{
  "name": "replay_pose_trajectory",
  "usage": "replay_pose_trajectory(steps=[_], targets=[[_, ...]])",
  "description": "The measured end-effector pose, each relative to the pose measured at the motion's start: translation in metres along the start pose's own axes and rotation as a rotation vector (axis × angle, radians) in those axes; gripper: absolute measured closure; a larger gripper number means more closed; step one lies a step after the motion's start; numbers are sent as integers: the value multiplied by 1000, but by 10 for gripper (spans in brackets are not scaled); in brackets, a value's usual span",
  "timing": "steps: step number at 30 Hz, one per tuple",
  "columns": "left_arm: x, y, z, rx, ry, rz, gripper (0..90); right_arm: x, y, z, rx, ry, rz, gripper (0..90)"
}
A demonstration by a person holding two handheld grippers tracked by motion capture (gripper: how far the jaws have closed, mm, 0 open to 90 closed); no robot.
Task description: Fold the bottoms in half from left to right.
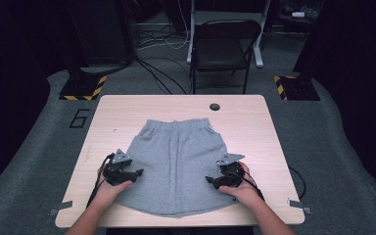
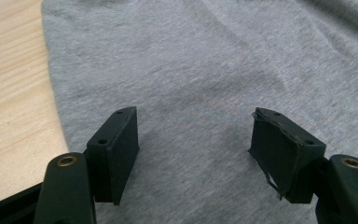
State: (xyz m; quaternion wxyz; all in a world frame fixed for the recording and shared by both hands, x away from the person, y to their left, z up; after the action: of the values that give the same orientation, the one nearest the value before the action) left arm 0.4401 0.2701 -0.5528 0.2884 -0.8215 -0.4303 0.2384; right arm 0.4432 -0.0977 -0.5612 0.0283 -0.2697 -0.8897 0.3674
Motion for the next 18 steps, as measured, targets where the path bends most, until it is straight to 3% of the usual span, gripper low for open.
replay_pose_trajectory(steps=[6,11,13,18], targets=[[3,-4,-1,-6,-16,2,344,0,0,0,0,0,0,173],[5,-9,-3,-39,-44,-3,356,0,0,0,0,0,0,173],[6,-11,-4,-26,-37,-1,360,0,0,0,2,0,-2,173],[9,-14,-4,-34,-65,-13,366,0,0,0,0,5,-1,173]])
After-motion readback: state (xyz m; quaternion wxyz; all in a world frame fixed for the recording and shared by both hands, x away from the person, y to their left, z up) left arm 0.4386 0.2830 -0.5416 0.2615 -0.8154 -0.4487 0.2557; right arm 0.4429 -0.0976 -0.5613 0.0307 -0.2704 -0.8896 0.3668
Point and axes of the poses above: each handheld gripper's, and its own axes: y roughly forward along the jaws, z roughly out of its underside, x roughly to its left, the point moved 5 cm from there along y, roughly forward along the jaws, and after that the axes turned 10 degrees about -y, right-handed, at the moved point
